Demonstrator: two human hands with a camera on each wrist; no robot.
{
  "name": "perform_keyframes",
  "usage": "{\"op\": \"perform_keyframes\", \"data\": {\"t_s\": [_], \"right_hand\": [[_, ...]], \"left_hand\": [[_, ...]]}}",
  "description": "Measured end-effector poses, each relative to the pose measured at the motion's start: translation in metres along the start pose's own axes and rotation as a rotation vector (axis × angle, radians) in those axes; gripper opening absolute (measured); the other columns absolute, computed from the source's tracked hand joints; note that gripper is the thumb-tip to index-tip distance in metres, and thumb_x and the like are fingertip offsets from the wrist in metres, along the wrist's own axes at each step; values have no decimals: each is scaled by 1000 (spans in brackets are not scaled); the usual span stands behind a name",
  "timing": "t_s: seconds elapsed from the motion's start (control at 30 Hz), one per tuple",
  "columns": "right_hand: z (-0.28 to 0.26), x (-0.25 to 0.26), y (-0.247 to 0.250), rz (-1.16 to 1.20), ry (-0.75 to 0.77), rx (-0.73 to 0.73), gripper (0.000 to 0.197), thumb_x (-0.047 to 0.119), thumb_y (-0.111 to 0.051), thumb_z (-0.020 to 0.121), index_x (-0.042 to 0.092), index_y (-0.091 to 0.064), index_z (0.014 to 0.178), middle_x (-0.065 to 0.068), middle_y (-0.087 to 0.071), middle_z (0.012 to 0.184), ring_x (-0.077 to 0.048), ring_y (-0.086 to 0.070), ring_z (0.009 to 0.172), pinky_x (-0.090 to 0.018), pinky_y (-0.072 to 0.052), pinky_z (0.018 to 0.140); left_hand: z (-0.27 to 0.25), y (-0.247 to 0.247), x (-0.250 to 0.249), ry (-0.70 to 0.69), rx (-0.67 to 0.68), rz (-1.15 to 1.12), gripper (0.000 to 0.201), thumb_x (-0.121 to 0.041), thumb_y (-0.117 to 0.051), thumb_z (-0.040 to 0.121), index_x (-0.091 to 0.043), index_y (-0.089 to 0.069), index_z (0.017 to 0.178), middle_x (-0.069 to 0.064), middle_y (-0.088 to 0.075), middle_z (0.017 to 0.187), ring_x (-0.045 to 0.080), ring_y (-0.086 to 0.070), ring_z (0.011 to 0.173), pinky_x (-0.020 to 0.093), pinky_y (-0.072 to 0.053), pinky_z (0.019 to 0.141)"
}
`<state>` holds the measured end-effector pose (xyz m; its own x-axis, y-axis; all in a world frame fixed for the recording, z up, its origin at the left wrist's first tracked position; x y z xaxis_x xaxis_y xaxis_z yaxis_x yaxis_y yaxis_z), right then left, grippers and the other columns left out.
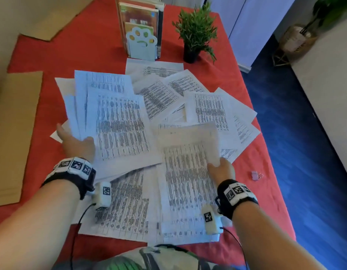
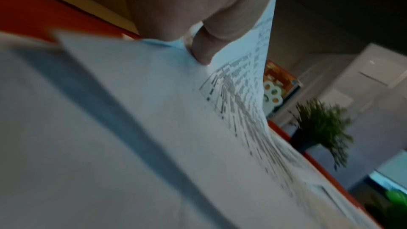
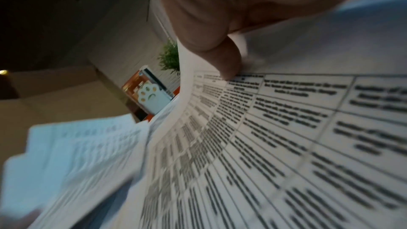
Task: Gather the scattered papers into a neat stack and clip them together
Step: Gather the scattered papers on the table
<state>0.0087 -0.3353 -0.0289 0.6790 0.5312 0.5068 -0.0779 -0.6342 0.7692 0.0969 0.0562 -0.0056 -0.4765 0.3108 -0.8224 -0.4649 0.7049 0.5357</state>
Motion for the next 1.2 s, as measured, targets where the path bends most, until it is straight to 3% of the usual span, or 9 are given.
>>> {"op": "perform_keyframes", "data": {"t_s": [0.1,0.2,0.3,0.4,0.5,0.67,0.83,1.07,1.2], "right_hand": [[10,-1,0,-22,-87,-28,38,26,-58,89,3,-56,120,-17,-53,118,-33,-60,95,-33,-51,81],[10,4,-14,-18,-111,53,36,26,-59,84,9,-55,116,-17,-45,122,-35,-61,93,-42,-55,87],[6,13,-27,46,-49,120,22,14,-59,82,12,-55,104,-11,-59,105,-23,-62,77,-25,-51,57],[2,23,-25,98,9,69,15,10,-58,85,11,-54,100,-2,-59,81,-11,-54,61,-19,-36,45],[3,32,-22,162,37,-7,13,11,-55,88,12,-49,99,-2,-58,82,-9,-52,61,-20,-38,47],[13,48,-30,99,24,50,39,20,-55,89,10,-50,126,-11,-58,113,-30,-61,95,-42,-55,84],[7,54,-44,-16,31,103,28,19,-56,86,11,-56,112,-8,-37,112,-28,-57,90,-38,-56,85],[-4,54,-41,97,142,276,36,13,-60,86,8,-53,121,-8,-63,102,-26,-63,95,-38,-56,82],[-6,46,-30,162,152,246,36,10,-56,89,8,-51,125,-5,-61,97,-18,-59,79,-20,-44,56]], "left_hand": [[1,25,17,53,84,132,50,-7,-54,87,-4,-42,135,18,-53,134,34,-53,120,37,-40,96],[-6,37,39,95,254,195,36,-8,-54,88,-5,-54,124,13,-62,119,31,-59,104,37,-43,86],[-14,37,59,101,381,222,34,-6,-56,88,-7,-54,122,16,-64,111,34,-61,101,42,-46,87],[-20,35,63,61,413,289,39,-2,-57,86,-6,-54,124,16,-63,118,34,-59,108,43,-46,93],[-21,35,63,33,408,298,44,4,-56,83,-8,-54,126,17,-61,125,33,-59,109,42,-46,94],[-28,38,55,16,375,282,47,13,-50,84,-3,-51,129,21,-59,124,26,-51,97,34,-39,84],[-36,32,59,4,382,243,48,14,-49,81,-5,-54,125,19,-61,118,25,-52,94,34,-40,81],[-44,20,56,46,483,172,37,6,-57,84,-12,-58,116,12,-62,113,26,-56,96,34,-43,83],[-56,9,41,-61,482,208,37,-11,-50,94,-15,-49,132,6,-58,110,27,-54,93,34,-42,78]]}}
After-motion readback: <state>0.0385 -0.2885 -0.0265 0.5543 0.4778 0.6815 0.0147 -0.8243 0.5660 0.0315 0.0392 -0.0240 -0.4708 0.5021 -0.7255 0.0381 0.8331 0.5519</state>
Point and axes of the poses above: each hand's wrist, its own z-axis towards the middle knuckle, its own y-axis out of the back of the hand, x = y × z, the point moved 3 cm from there along z, towards the middle knuckle
